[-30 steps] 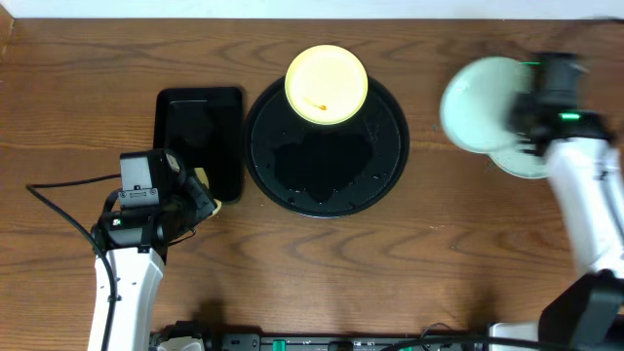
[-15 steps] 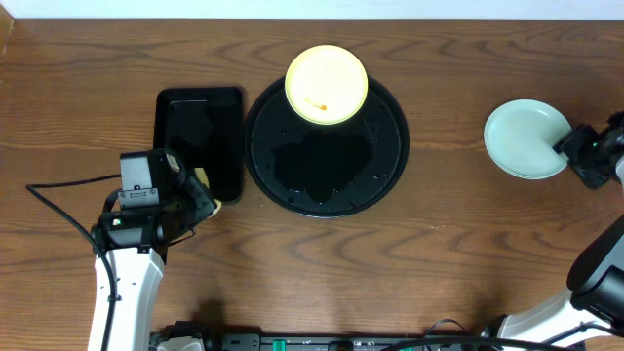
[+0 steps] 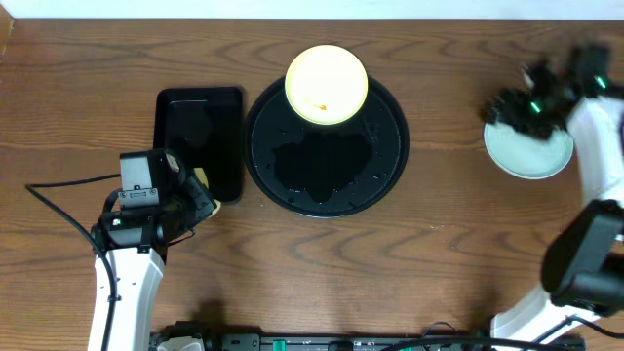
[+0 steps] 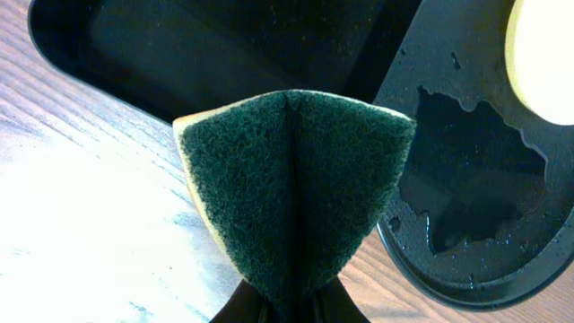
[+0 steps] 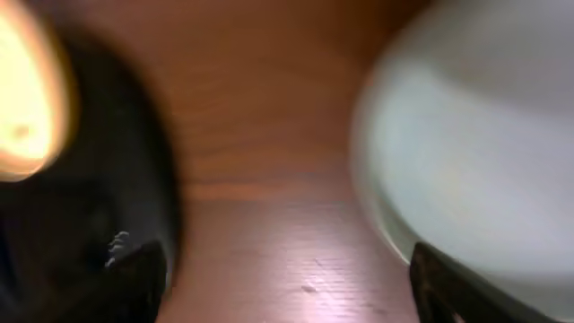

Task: Clean dirty plates on tray and stack at the side
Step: 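Return right gripper to the yellow plate and grasp its rim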

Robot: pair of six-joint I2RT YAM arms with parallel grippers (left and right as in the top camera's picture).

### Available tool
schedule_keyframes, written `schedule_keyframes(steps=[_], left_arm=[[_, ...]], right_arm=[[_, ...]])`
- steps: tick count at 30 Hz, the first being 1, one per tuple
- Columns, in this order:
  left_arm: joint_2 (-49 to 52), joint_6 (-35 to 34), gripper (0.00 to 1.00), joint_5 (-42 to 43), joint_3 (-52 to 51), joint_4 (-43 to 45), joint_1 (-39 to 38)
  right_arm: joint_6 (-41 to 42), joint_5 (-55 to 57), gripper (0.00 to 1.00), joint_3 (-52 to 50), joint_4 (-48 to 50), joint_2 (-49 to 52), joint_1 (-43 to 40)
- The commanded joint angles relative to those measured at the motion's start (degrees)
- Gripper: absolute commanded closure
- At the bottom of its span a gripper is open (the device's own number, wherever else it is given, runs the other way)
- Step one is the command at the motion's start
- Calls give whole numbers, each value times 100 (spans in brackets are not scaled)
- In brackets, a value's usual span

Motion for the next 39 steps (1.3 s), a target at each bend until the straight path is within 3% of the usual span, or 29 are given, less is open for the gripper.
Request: schedule_keyframes(steps=[1, 8, 15, 24, 28, 33, 36, 39], left_arm=[[35, 140, 91, -76, 59, -50, 24], [184, 140, 92, -76, 59, -79, 24], [184, 271, 92, -79, 59, -66, 24], [184, 291, 92, -79, 59, -96, 24], [184, 291, 92, -79, 59, -94, 24], [184, 291, 92, -79, 59, -94, 24], [184, 291, 91, -79, 59, -94, 24], [184, 291, 91, -79, 59, -96, 24]], right_arm=[[-546, 640, 12, 1290, -275, 188, 846], [-1014, 855, 4, 3314, -509, 1547, 2044], [-2041, 857, 2, 3672, 684, 2905, 2544], [-2046, -330, 18, 3668, 1784, 3783, 2559], [-2039, -247, 47, 3668, 1853, 4026, 2557], [-2039, -46, 44, 3657, 1882, 4203, 2553], [-2041, -46, 54, 3646, 1982, 4232, 2577], [-2039, -46, 73, 3646, 2129, 4232, 2592]])
